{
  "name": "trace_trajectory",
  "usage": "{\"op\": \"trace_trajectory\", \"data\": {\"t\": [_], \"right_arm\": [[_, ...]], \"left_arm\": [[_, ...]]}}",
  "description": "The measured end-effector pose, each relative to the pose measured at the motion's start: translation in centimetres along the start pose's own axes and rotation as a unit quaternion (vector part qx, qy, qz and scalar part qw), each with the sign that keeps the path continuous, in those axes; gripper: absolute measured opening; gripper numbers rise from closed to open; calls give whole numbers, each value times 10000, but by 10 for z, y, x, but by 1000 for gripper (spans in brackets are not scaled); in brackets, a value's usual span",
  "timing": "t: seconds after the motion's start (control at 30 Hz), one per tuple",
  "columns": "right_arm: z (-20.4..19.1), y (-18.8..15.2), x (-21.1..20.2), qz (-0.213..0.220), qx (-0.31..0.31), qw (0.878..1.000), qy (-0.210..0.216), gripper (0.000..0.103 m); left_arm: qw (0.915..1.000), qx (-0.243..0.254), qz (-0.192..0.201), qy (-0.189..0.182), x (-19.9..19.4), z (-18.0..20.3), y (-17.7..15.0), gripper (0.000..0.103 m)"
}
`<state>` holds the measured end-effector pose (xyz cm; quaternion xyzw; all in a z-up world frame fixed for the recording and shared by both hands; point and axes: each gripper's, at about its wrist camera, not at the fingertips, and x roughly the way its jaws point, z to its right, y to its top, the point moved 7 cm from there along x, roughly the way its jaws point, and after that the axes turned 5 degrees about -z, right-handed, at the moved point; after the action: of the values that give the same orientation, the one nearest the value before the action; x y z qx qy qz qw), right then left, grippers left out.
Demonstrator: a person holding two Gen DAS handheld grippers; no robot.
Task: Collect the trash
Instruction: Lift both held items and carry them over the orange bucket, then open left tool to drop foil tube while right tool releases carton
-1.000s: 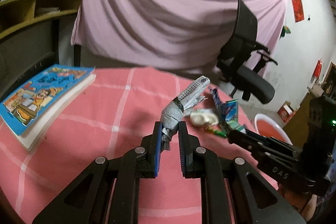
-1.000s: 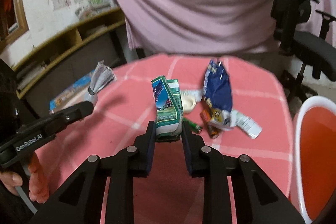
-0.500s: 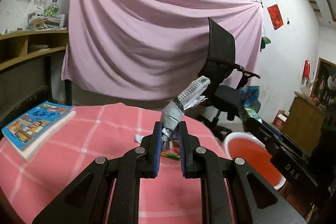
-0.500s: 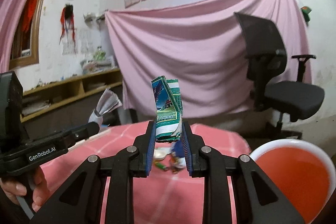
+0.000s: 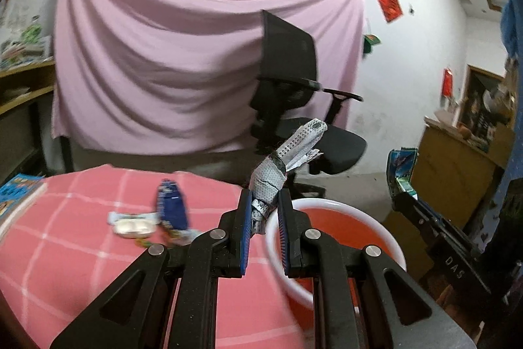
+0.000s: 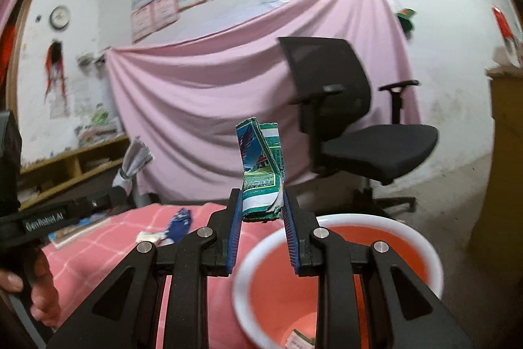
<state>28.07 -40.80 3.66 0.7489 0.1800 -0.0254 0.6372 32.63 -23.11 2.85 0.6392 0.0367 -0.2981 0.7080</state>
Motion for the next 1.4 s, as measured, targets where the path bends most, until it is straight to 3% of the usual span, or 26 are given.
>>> {"op": "trace_trajectory", "data": {"t": [0.2,0.57,0.87,1.17,1.4], "right_arm": [[33,-1,-3,-97,371,9991,-174,22],[68,-26,13,-754,1019,9913,-362,22],[73,-45,29,-1314,1211,9834,-326,23],[75,-61,37,-1694,1290,9765,-325,24],[75,-63,40,-1756,1286,9755,-321,26]], "left_arm": [[9992,174,-289,-227,30,35,-1,12],[9938,265,-1008,-388,67,59,-29,12],[9868,71,-1614,-127,94,50,-46,12],[9823,37,-1858,-214,106,49,-53,13],[9808,-7,-1935,-250,107,44,-55,14]]}}
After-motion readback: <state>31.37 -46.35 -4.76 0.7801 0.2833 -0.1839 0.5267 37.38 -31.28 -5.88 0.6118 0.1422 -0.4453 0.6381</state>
